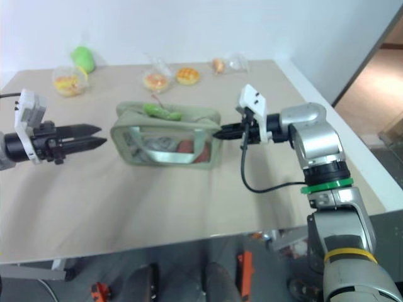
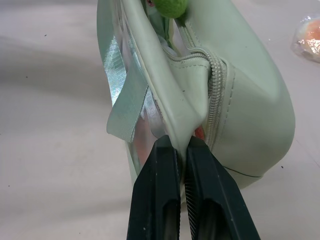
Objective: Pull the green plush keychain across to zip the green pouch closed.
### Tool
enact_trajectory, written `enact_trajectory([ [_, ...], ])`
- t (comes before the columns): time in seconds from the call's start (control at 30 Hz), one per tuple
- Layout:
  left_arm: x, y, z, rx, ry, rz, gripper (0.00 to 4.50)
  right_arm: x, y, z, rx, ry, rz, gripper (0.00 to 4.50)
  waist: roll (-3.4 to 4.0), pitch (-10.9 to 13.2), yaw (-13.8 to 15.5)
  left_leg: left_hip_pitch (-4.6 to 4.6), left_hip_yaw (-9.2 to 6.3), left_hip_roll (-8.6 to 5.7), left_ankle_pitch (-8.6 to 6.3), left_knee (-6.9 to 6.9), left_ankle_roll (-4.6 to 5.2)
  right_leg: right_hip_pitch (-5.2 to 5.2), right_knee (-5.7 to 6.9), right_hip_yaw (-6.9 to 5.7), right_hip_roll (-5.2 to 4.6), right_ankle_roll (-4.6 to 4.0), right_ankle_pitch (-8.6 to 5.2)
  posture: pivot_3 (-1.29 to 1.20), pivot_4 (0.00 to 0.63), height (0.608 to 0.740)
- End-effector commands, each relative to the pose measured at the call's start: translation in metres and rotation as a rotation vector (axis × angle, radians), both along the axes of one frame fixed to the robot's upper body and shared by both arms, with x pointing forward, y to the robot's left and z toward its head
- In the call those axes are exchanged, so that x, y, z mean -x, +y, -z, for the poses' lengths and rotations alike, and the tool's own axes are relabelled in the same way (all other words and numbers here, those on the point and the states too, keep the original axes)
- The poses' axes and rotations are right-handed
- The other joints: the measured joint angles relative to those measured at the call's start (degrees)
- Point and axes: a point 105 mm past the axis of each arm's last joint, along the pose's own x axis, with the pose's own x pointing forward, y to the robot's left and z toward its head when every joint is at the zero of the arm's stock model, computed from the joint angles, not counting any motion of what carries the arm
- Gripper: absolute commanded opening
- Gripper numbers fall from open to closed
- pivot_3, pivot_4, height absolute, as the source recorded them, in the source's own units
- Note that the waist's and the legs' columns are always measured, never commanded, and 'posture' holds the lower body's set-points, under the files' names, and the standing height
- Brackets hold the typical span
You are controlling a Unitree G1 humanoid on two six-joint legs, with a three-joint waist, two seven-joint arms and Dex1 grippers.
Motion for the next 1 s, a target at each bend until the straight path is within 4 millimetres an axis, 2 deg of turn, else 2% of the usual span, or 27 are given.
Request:
enact_trajectory([
  [0.03,-0.008,-0.002,-0.005,0.011,-0.033,-0.012,2.36,0.002,0.003,-0.008,0.004,-0.028,-0.017,0.00,0.00,0.0,0.0,0.00,0.00,0.00,0.00,0.00,0.00,0.00,0.00,0.00,0.00,0.00,0.00,0.00,0.150,0.740],
  [0.37,-0.022,-0.019,0.006,0.052,-0.010,0.029,2.36,0.005,-0.002,-0.009,0.006,-0.030,-0.003,0.00,0.00,0.0,0.1,-0.02,0.00,0.00,0.00,-0.06,0.00,-0.04,0.00,0.02,0.03,0.01,-0.01,0.00,0.150,0.740],
  [0.4,-0.021,-0.024,0.002,0.072,-0.025,0.056,1.84,0.005,-0.002,-0.009,0.006,-0.030,-0.001,0.00,0.00,0.0,0.1,-0.02,0.00,0.00,0.00,-0.06,0.00,-0.03,0.00,0.02,0.03,0.00,-0.01,0.00,0.150,0.740],
  [0.43,-0.020,-0.027,-0.001,0.086,-0.036,0.075,1.68,0.005,-0.003,-0.009,0.005,-0.030,0.000,0.00,0.00,0.0,0.1,-0.02,0.00,0.00,0.00,-0.06,0.00,-0.04,0.00,0.02,0.03,0.00,-0.01,0.00,0.150,0.740],
  [0.53,-0.018,-0.031,-0.007,0.118,-0.051,0.098,0.53,0.006,-0.003,-0.009,0.004,-0.031,0.004,0.00,0.00,0.0,0.1,-0.03,0.00,0.00,0.00,-0.06,0.00,-0.03,0.00,0.03,0.03,0.00,-0.01,0.00,0.150,0.740],
  [0.6,-0.017,-0.031,-0.009,0.124,-0.047,0.098,0.02,0.006,-0.003,-0.008,0.003,-0.030,0.004,0.00,0.00,0.0,0.1,-0.03,0.00,0.00,0.00,-0.06,0.00,-0.03,0.00,0.02,0.03,0.01,-0.01,0.00,0.150,0.740],
  [0.77,-0.014,-0.029,-0.005,0.107,-0.020,0.077,0.02,0.009,-0.003,-0.009,-0.008,-0.029,-0.001,0.00,0.00,0.0,0.1,-0.03,0.00,0.00,0.00,-0.06,0.00,-0.04,0.00,0.03,0.03,0.01,-0.01,0.00,0.150,0.740],
  [0.9,-0.010,-0.028,0.000,0.095,-0.017,0.063,0.02,0.014,-0.001,-0.024,-0.062,-0.048,-0.014,0.00,0.00,0.0,0.0,-0.03,0.00,0.00,0.00,-0.06,0.00,-0.04,0.00,0.05,0.02,0.02,-0.01,0.00,0.150,0.740],
  [0.93,-0.009,-0.028,0.001,0.100,-0.014,0.061,0.00,0.017,0.000,-0.032,-0.094,-0.049,-0.030,0.35,0.00,0.0,0.0,-0.04,0.00,0.00,-0.01,-0.07,0.00,-0.05,0.00,0.05,0.03,0.02,-0.02,0.00,0.150,0.740],
  [1.0,-0.008,-0.028,0.006,0.094,-0.008,0.044,0.00,0.040,0.002,-0.057,-0.186,-0.051,-0.145,0.93,0.03,0.0,0.1,-0.05,0.00,0.00,-0.01,-0.09,0.00,-0.07,0.00,0.04,0.03,0.02,-0.02,0.00,0.150,0.740],
])
